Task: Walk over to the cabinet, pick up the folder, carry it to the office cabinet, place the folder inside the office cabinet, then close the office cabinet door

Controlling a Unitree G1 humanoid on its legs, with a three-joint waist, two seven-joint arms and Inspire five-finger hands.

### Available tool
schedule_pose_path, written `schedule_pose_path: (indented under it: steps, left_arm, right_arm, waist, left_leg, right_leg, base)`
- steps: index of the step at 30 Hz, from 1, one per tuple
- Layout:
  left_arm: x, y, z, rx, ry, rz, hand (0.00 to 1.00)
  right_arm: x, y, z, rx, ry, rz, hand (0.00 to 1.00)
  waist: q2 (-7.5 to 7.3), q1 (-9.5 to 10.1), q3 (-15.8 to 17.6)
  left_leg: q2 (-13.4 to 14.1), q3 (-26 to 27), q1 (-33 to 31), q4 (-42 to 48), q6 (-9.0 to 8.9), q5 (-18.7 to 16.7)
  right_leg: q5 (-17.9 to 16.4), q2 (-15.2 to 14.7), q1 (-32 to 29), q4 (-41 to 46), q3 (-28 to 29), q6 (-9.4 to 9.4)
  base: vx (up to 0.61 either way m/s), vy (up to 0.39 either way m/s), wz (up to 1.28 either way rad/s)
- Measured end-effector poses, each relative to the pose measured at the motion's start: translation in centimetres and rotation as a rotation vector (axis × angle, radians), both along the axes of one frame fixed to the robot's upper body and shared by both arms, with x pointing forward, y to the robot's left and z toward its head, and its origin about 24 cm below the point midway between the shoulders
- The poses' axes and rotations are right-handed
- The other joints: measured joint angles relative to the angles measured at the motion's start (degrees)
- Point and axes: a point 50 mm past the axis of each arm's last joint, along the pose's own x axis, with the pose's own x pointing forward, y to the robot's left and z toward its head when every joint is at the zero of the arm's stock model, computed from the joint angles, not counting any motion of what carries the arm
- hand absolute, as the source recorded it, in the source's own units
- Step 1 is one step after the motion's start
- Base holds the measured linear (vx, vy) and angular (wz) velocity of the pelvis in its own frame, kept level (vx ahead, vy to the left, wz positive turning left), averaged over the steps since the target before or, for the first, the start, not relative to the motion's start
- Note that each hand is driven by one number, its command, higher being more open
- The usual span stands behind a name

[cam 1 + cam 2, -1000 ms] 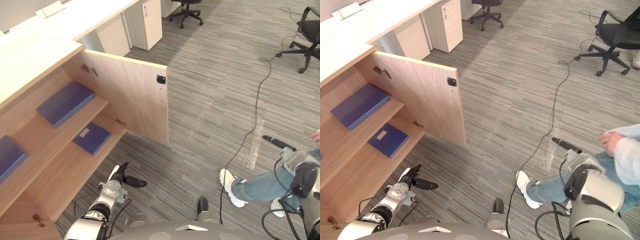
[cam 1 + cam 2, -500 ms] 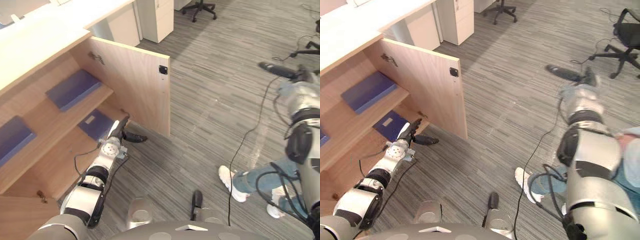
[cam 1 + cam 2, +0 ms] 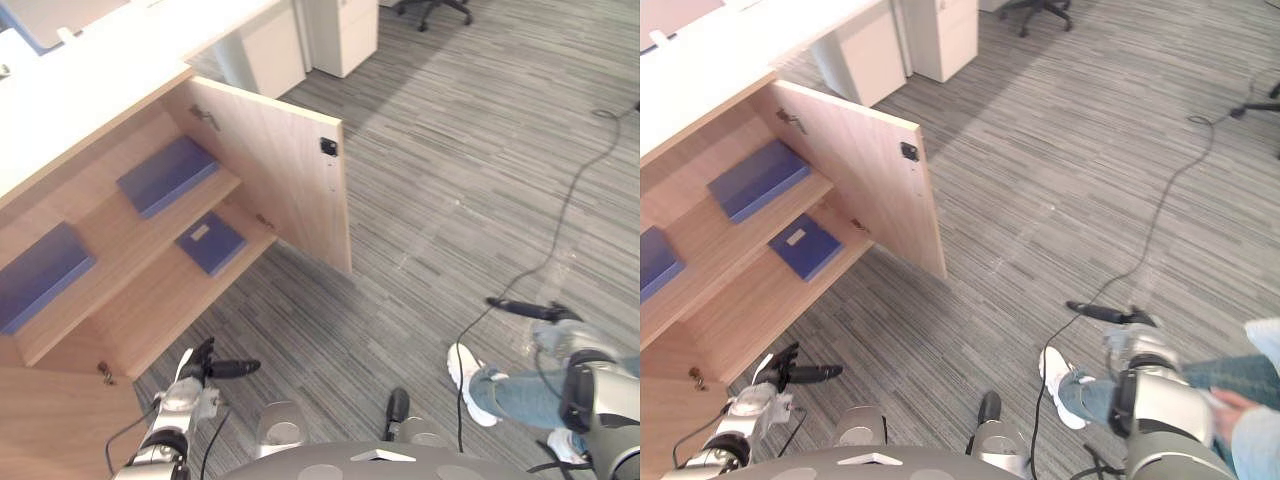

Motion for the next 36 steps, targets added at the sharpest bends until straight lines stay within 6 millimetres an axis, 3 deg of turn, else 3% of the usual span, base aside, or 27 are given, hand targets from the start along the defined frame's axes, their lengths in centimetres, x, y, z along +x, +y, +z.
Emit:
schedule_pose_path:
  steps: [1, 3, 5, 9, 11, 12, 15, 20, 25, 28, 32, 36]
  left_arm:
    - [-0.6, 0.3, -0.1, -0.004, 0.009, 0.022, 1.0]
    - [-3.6, 1.2, -0.7, -0.003, 0.059, 0.1, 1.0]
    - [-6.0, 1.7, -1.0, 0.001, 0.105, 0.152, 1.0]
    - [-11.0, 2.4, -1.6, -0.005, 0.2, 0.305, 1.0]
    - [-11.9, 2.1, -1.8, -0.018, 0.212, 0.347, 1.0]
    - [-12.0, 2.0, -1.9, -0.024, 0.212, 0.373, 1.0]
    - [-12.3, 2.0, -1.9, -0.029, 0.215, 0.414, 1.0]
    - [-12.3, 2.0, -1.9, -0.03, 0.214, 0.414, 1.0]
    - [-11.6, 1.5, -2.1, -0.048, 0.203, 0.402, 1.0]
    - [-10.5, 1.2, -2.2, -0.062, 0.19, 0.393, 1.0]
    - [-10.5, 1.1, -2.2, -0.064, 0.192, 0.393, 1.0]
    - [-11.0, 1.1, -2.3, -0.06, 0.206, 0.399, 1.0]
  right_arm:
    - [-0.2, -1.0, 0.9, -0.021, -0.021, -0.032, 1.0]
    - [-0.1, -3.8, 4.9, -0.093, -0.134, -0.124, 1.0]
    - [0.3, -4.7, 7.0, -0.131, -0.203, -0.146, 1.0]
    - [1.5, -4.5, 8.4, -0.133, -0.26, -0.137, 1.0]
    - [2.1, -4.4, 8.8, -0.129, -0.279, -0.132, 1.0]
    - [2.2, -4.2, 8.7, -0.12, -0.273, -0.128, 1.0]
    - [3.2, -3.6, 9.1, -0.093, -0.276, -0.11, 1.0]
    - [5.0, -3.0, 11.0, -0.121, -0.31, -0.069, 1.0]
    - [6.8, -2.2, 13.3, -0.162, -0.345, -0.027, 1.0]
    - [7.9, -1.6, 14.5, -0.188, -0.361, -0.001, 1.0]
    - [10.6, 1.3, 15.2, -0.18, -0.382, 0.097, 1.0]
    - [13.0, 4.5, 15.2, -0.148, -0.407, 0.187, 1.0]
  waist:
    - [0.19, 0.44, -0.1]
    - [1.23, 1.64, -1.1]
    - [1.49, 2.29, -2.2]
    - [1.38, 2.96, -4.4]
    - [2.14, 3.05, -5.0]
    - [1.74, 3.92, -5.0]
    - [0.56, 3.95, -5.4]
    - [-0.13, 3.99, -6.1]
    - [0.17, 4.07, -6.9]
    - [0.16, 5.28, -6.9]
    - [0.1, 7.34, -7.0]
    - [-0.95, 9.34, -7.0]
  left_leg:
    - [0.0, -0.1, 0.0, -0.5, -0.06, 0.0]
    - [0.0, -0.4, 0.0, -2.4, -0.69, -0.5]
    - [-0.2, -0.8, 0.4, -4.0, -0.88, -0.7]
    - [-0.5, -1.1, 1.1, -8.0, -1.68, -1.6]
    - [-0.4, -1.1, 1.3, -9.7, -1.67, -4.0]
    - [-1.2, -1.0, 1.3, -10.1, -2.63, -5.0]
    - [-3.2, -1.3, 1.0, -10.6, -2.56, -5.2]
    - [-3.7, -1.8, 0.9, -10.6, -2.38, -5.0]
    - [-4.7, -4.4, 0.9, -10.9, -1.68, -3.5]
    - [-5.7, -6.1, 0.8, -11.8, -1.53, -2.4]
    - [-6.3, -8.2, 0.7, -12.6, -1.45, -1.6]
    - [-7.3, -10.4, -0.1, -14.1, -1.22, -0.2]
  right_leg:
    - [-0.1, 0.0, 0.1, 0.0, -0.5, 0.07]
    - [-0.5, 0.0, 0.1, -0.1, -2.0, 0.85]
    - [-0.6, -0.1, 0.1, -0.1, -2.2, 0.92]
    - [-0.3, -0.1, -0.4, -0.5, -2.8, 1.6]
    - [0.1, 0.0, -1.0, -0.5, -3.5, 2.22]
    - [0.4, -0.4, -1.2, -0.5, -3.4, 2.58]
    - [1.2, -2.2, -1.6, -0.5, -3.5, 3.71]
    - [1.7, -2.5, -1.5, -0.5, -3.6, 4.08]
    - [1.9, -2.8, -0.8, -0.5, -5.1, 4.4]
    - [1.8, -3.4, -0.4, -0.5, -6.8, 4.29]
    - [1.4, -3.8, 0.5, -0.5, -8.6, 4.34]
    - [1.0, -4.5, 0.5, -0.6, -11.0, 4.6]
  base:
    - [-0.04, -0.01, 0.5]
    - [-0.08, 0.026, 0.42]
    - [-0.06, 0.048, 0.29]
    - [-0.07, 0.088, 0.3]
    - [-0.11, 0.139, 0.24]
    - [-0.11, 0.132, 0.1]
    - [-0.08, 0.113, 0.04]
    - [-0.01, 0.045, -0.02]
    - [0.04, 0.02, 0.09]
    - [0.04, 0.032, 0.33]
    - [0.01, 0.024, 0.28]
    - [-0.02, 0.021, 0.33]
